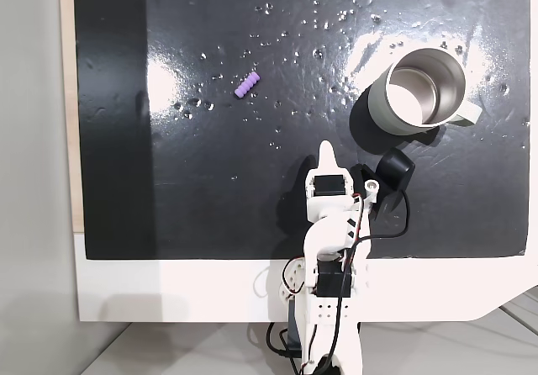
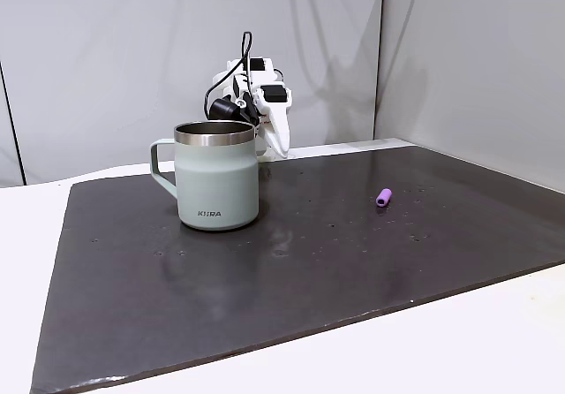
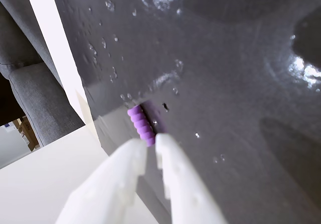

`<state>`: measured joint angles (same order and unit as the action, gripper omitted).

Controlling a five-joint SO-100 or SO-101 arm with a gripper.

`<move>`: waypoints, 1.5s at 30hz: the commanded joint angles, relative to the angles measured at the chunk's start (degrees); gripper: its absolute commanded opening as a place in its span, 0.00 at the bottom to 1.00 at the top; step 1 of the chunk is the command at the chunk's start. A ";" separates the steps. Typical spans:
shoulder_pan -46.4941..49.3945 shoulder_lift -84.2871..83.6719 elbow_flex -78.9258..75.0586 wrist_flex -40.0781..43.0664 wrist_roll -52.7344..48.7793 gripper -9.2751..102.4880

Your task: Grasp a pengrip and put it in the cup.

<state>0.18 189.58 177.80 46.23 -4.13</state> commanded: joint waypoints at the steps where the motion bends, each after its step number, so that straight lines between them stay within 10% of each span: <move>1: -1.14 0.53 -0.26 -1.93 -3.25 0.08; 21: -5.27 -0.88 -10.46 1.76 -3.69 0.08; 45: -7.73 -69.52 -68.64 3.34 -8.53 0.09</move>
<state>-6.86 125.68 118.83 48.69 -11.78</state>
